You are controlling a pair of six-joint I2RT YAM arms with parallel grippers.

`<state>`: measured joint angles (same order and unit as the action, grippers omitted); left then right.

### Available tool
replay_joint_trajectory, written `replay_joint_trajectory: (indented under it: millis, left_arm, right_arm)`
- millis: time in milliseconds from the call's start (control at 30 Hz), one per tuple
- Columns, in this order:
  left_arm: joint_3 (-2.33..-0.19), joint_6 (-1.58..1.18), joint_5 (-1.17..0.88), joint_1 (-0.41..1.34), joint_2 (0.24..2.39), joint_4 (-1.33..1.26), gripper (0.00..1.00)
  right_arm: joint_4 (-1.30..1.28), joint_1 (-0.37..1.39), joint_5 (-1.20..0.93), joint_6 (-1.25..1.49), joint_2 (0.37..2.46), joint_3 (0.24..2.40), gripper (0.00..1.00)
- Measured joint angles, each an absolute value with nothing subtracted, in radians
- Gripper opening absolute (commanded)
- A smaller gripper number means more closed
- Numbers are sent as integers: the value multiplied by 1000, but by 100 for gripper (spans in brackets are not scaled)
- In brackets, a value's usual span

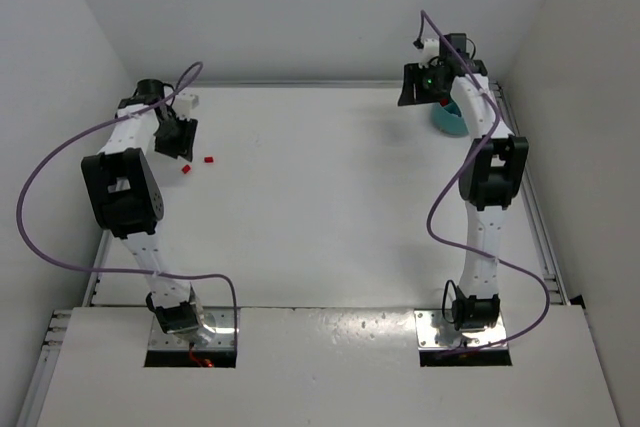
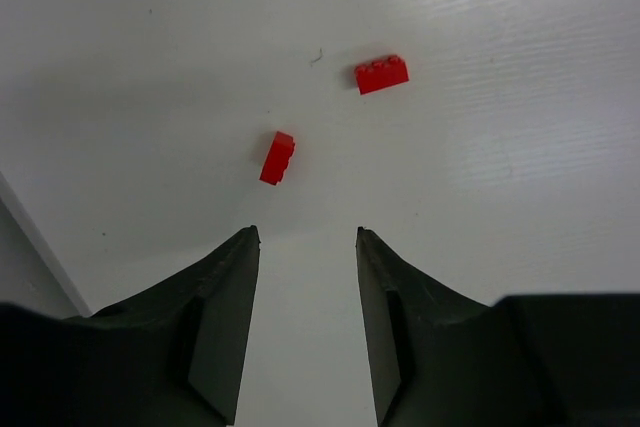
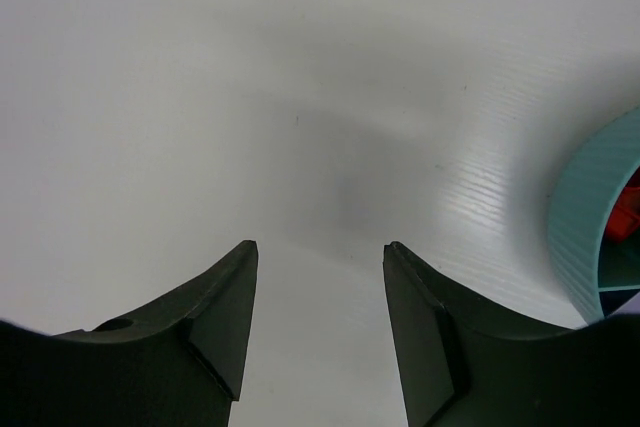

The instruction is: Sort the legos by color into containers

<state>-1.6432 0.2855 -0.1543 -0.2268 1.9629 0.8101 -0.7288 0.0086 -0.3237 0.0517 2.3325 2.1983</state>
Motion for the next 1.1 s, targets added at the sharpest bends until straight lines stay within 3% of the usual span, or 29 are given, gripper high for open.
replay_joint_trajectory:
  millis: [600, 1100]
  left_arm:
    - [-1639, 340, -70, -237, 2125, 819, 50]
    - [-1699, 352, -65, -237, 2194, 796, 36]
  right_arm:
    - [-741, 30, -336, 42, 2333, 2198, 53]
    - [-742, 42, -307, 41, 2330, 2198, 53]
